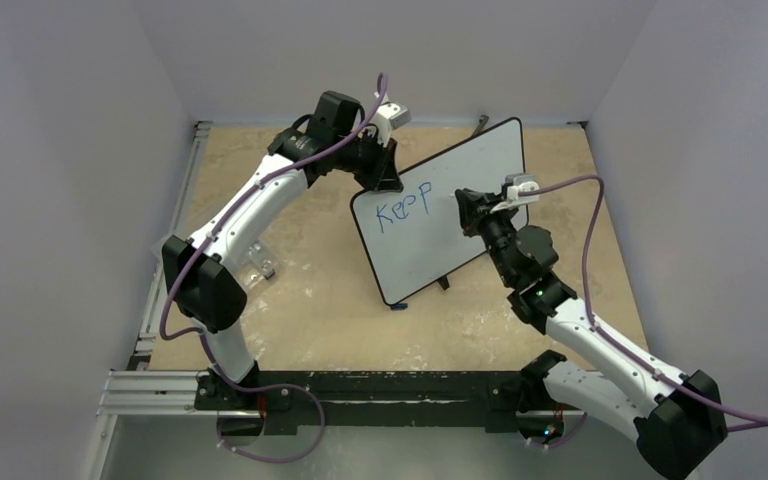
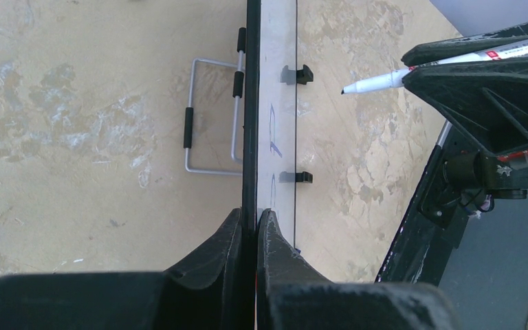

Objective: Write a sentence on the whiteboard

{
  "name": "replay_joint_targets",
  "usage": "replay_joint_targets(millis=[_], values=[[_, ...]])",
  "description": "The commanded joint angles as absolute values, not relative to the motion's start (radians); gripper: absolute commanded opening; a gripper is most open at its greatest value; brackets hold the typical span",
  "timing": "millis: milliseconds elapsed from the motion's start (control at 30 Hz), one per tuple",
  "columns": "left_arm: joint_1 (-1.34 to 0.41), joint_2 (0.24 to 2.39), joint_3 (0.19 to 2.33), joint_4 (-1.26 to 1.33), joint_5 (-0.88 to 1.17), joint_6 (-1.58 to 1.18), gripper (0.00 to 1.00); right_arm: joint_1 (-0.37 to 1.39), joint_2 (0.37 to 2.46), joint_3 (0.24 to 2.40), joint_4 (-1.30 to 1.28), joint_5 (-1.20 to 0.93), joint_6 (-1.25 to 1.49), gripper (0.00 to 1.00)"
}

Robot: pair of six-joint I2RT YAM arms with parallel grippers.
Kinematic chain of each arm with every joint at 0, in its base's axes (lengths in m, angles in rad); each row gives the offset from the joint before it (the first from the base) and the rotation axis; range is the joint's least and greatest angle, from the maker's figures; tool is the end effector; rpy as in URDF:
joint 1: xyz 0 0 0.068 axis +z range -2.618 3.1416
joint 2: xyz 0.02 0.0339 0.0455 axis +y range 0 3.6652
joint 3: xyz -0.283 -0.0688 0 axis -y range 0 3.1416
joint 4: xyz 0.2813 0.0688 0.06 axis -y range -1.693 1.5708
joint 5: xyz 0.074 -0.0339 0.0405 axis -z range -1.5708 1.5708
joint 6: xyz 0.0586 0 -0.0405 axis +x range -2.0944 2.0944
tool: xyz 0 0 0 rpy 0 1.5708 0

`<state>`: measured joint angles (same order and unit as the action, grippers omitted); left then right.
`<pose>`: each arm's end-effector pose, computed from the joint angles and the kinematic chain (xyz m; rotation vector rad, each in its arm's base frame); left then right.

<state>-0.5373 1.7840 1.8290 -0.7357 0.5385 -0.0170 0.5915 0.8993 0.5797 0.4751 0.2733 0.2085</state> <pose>0.3747 -0.2582 0.3835 0.8735 2.1290 -0.8997 0.2236 0.1311 0.3238 -0.0462 1.4367 0.4663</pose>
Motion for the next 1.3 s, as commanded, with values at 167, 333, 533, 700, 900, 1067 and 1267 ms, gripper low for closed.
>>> replay_joint_targets(millis=[167,333,533,700,900,1067,1267], values=[[-0.513,1.774,1.839,-0.770,0.324,0.104,0.00,0.476,0.932,0.610,0.485,0.217,0.188,0.00],[-0.513,1.779,1.837,-0.767,0.327,0.104,0.00,0.420,0.948,0.610,0.503,0.142,0.205,0.00],[-0.513,1.779,1.833,-0.765,0.325,0.105,0.00,0.402,0.980,0.611,0.540,0.074,0.180,0.00],[-0.513,1.780,1.833,-0.761,0.330,0.105,0.00,0.390,1.013,0.625,0.558,0.018,0.186,0.00],[-0.514,1.786,1.822,-0.750,0.338,0.104,0.00,0.390,1.041,0.632,0.604,-0.038,0.198,0.00],[-0.514,1.786,1.818,-0.747,0.339,0.104,0.00,0.391,1.050,0.635,0.652,-0.082,0.211,0.00],[-0.513,1.783,1.818,-0.745,0.341,0.103,0.00,0.390,1.078,0.643,0.707,-0.089,0.227,0.00]])
